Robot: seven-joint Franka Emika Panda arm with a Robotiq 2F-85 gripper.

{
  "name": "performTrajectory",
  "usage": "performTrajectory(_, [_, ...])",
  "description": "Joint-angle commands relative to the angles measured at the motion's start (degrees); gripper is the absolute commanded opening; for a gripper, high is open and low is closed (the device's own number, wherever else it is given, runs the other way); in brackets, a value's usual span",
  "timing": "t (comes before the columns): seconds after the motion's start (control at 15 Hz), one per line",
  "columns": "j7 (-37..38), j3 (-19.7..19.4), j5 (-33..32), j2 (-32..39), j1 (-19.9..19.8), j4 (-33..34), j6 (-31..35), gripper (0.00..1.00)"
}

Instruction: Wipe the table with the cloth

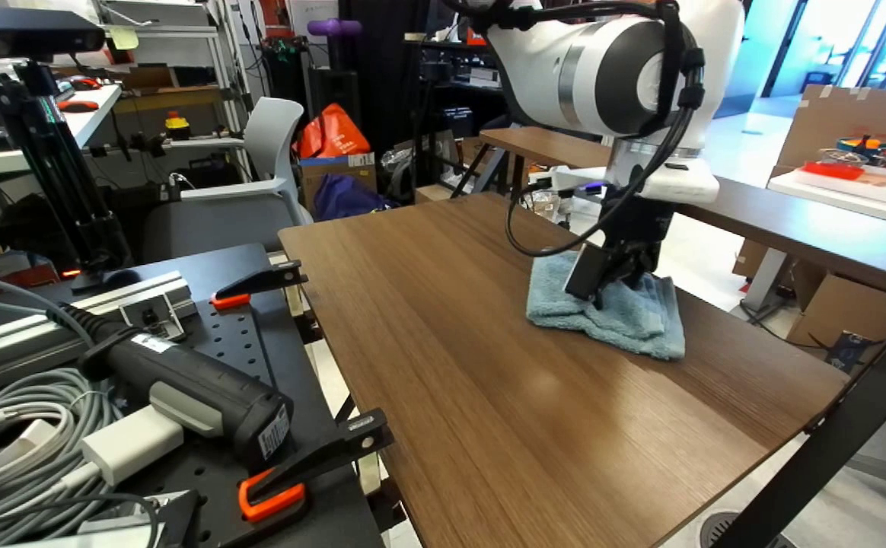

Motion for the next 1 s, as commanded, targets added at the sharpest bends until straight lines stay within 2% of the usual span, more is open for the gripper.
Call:
performTrajectory(0.0, [5.5,-4.1,0.1,3.8,-0.1,-4.1,13.7,1.00])
performTrajectory(0.2, [9.9,-9.4,-2.8,1.0,3.1,-11.9,18.0,1.00])
performTrajectory(0.53, [13.9,-16.8,-9.6,-4.3,8.4,-24.2,20.8,1.00])
performTrajectory(0.73, [9.0,-17.0,-14.0,-8.1,8.5,-31.6,24.2,1.00])
performTrajectory(0.93, [1.8,-15.5,-16.5,-12.1,7.5,-38.9,31.7,1.00])
